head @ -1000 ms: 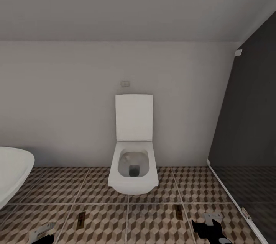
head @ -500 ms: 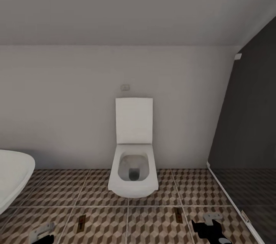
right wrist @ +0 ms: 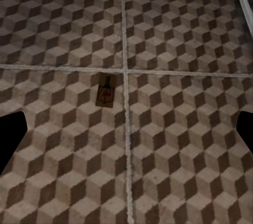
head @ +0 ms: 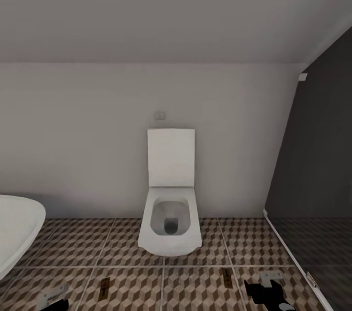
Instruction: Take the four mousetraps from the cabinet in the bathroom and place them on the bathroom floor. Make sure all four end up on the same floor surface, and ensure that at least two of them are either under or directly next to the same bathroom sink.
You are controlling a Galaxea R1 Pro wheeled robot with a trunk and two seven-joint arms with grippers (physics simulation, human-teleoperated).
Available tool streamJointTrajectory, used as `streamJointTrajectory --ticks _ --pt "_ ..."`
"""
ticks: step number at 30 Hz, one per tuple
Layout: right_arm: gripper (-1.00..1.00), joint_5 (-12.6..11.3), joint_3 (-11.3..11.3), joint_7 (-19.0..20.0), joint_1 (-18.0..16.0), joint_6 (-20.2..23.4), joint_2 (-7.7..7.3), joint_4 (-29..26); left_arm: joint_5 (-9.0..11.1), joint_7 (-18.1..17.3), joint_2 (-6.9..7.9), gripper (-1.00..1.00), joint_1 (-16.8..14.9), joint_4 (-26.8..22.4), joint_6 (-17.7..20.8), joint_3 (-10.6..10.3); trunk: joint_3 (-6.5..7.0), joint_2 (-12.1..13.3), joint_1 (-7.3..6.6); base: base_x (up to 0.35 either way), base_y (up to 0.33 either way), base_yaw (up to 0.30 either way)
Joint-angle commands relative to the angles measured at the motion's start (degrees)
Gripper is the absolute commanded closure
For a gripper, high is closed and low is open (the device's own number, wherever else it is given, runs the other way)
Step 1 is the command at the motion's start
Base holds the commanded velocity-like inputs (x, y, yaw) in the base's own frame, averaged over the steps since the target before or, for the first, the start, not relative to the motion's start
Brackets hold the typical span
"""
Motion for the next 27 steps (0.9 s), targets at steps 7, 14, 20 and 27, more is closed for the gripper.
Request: streamJointTrajectory --ticks 7,14,20,27 --pt "-1.0 -0.51 0.48 0.16 -0.08 -0.33 0.03 0.22 0.59 -0.07 0.04 -1.0 -0.1 0.24 -0.41 -0.18 1.2 2.79 -1.55 0.0 0.0 0.0" --pt "-1.0 -0.51 0.48 0.16 -0.09 -0.33 0.03 0.22 0.59 -0.07 0.04 -1.0 -0.1 0.24 -0.45 -0.18 2.46 5.6 -3.09 0.0 0.0 0.0" --pt "-1.0 -0.51 0.48 0.15 -0.08 -0.33 0.03 0.22 0.59 -0.07 0.05 -1.0 -0.1 0.24 -0.44 -0.18 2.46 5.6 -3.09 0.0 0.0 0.0" --pt "-1.0 -0.51 0.48 0.17 -0.08 -0.33 0.03 0.22 0.59 -0.07 0.05 -1.0 -0.1 0.24 -0.48 -0.18 2.46 5.6 -3.09 0.0 0.0 0.0"
